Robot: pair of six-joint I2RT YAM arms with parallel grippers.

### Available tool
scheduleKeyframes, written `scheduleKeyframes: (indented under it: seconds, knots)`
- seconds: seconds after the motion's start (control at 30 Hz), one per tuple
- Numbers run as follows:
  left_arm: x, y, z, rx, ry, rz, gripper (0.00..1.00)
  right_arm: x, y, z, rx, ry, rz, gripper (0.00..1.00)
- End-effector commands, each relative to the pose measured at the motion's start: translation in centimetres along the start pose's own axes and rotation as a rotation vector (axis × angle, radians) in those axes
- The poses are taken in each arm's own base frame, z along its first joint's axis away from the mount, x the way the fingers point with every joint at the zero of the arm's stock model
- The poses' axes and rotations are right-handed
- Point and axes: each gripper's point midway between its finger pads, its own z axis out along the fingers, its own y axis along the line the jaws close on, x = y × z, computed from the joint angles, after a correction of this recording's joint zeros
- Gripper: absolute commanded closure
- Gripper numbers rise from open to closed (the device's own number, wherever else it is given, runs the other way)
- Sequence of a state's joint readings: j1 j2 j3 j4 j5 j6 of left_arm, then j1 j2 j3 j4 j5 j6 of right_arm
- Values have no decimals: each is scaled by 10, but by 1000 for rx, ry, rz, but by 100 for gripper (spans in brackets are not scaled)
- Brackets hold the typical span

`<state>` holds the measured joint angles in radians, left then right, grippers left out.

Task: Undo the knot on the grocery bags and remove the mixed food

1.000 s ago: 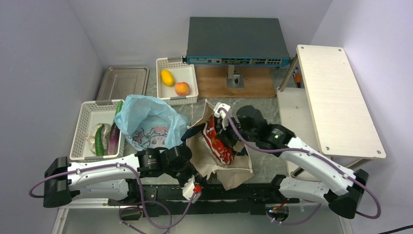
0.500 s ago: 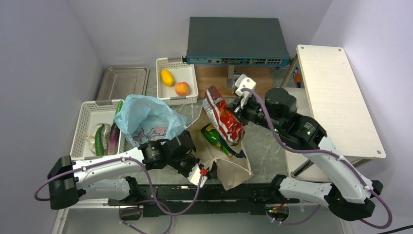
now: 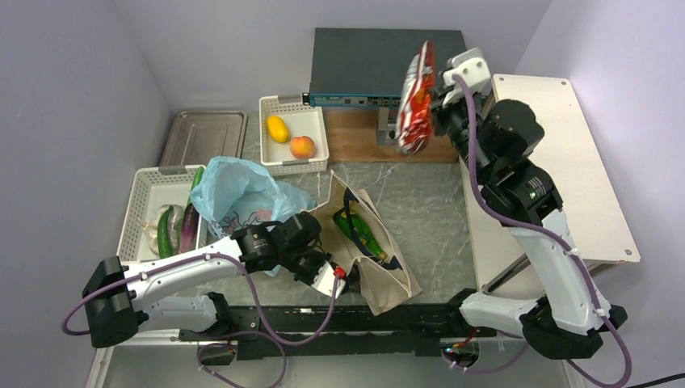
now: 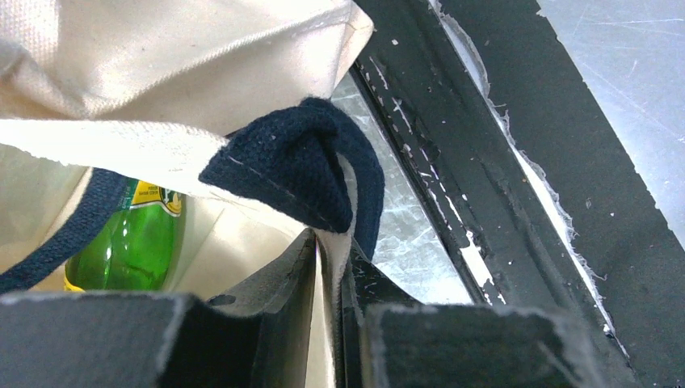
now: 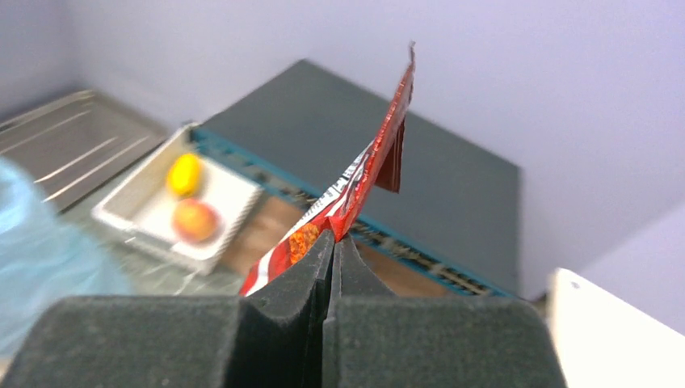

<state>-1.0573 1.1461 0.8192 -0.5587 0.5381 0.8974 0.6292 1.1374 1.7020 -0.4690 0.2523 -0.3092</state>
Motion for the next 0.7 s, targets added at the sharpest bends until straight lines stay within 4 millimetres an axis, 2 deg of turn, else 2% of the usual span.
scheduleKeyframes:
  seconds: [0.0, 0.1, 0.2, 0.33, 0.5, 0.67]
  knots:
    - [-4, 13, -5, -22, -12, 17, 80, -48, -86, -7, 337, -143, -12, 100]
    - [-2, 14, -5, -24, -11, 18, 80, -58, -133, -16, 503, -163, -58, 100]
    - [-1, 16, -5, -27, -14, 15, 80, -74, -176, -35, 667, -202, -117, 100]
    - [0, 17, -6, -26, -15, 11, 80, -86, -217, -62, 840, -211, -210, 100]
    - [3, 19, -8, -19, -14, 17, 80, -75, -257, -87, 1034, -99, -337, 100]
    - [2, 25, -9, -15, -17, -7, 80, -44, -287, -105, 1141, 108, -529, 100]
